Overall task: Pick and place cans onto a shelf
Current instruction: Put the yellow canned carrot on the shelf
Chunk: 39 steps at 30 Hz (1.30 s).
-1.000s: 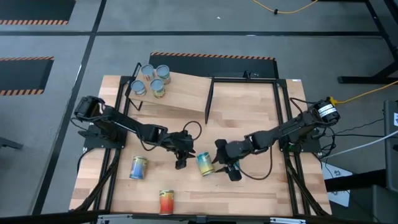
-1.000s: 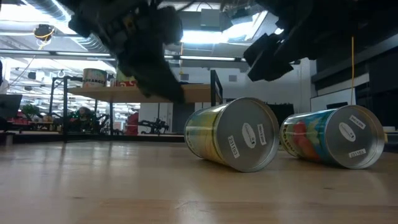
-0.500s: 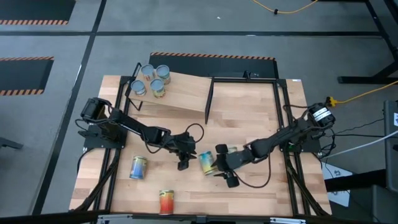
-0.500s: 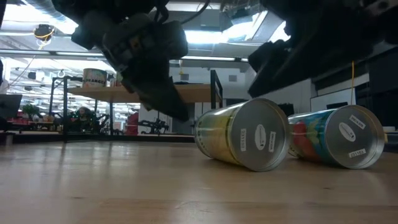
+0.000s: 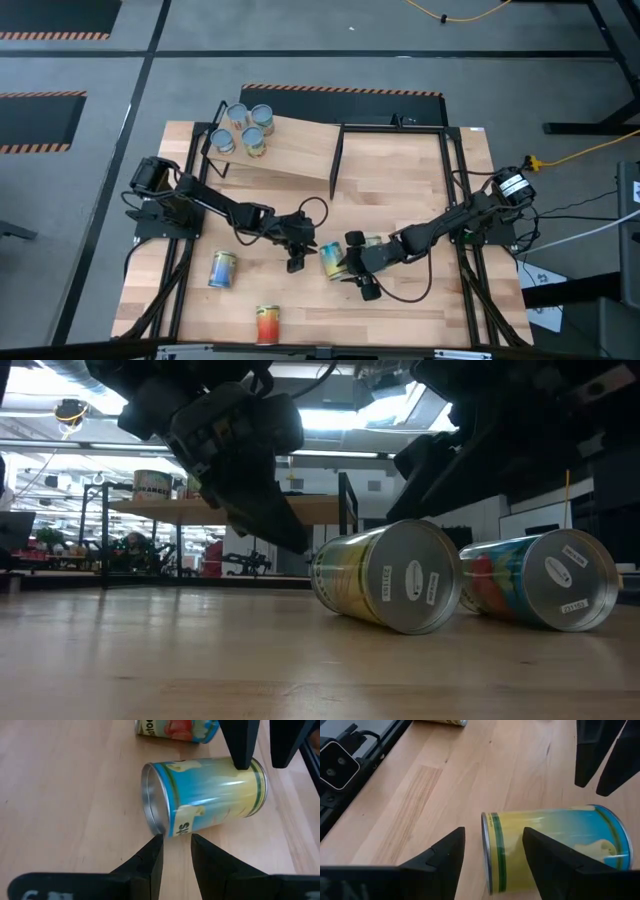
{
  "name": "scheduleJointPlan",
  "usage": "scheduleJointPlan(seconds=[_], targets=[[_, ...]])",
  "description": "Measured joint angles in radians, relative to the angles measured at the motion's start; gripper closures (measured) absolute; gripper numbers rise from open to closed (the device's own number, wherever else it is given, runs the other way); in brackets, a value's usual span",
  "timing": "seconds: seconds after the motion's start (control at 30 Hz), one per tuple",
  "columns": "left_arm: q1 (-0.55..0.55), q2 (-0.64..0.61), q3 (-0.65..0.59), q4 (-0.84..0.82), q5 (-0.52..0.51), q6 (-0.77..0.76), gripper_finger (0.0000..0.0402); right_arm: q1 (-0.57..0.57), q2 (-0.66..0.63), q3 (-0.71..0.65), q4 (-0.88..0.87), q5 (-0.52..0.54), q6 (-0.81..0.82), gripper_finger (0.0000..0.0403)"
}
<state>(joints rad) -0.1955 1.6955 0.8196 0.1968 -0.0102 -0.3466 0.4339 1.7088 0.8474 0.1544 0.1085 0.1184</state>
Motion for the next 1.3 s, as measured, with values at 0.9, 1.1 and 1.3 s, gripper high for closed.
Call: scheduleJointPlan(seconds=[0.9,1.1,1.3], targets=[[0.015,0.059,0.002,0.147,0.021,0.007,0.0309,0.000,0.001,-0.002,0.009,-0.004,0.003,0.0196],[0.014,0.099,0.000,0.151,0.085,-0.013,0.0309,0.001,0.002,-0.002,0.010,-0.007,0.004,0.0196],[0.013,0.099,0.000,0.186,0.160,-0.010,0.0309,0.000,0.005,-0.005,-0.008,-0.006,0.005,0.0196]])
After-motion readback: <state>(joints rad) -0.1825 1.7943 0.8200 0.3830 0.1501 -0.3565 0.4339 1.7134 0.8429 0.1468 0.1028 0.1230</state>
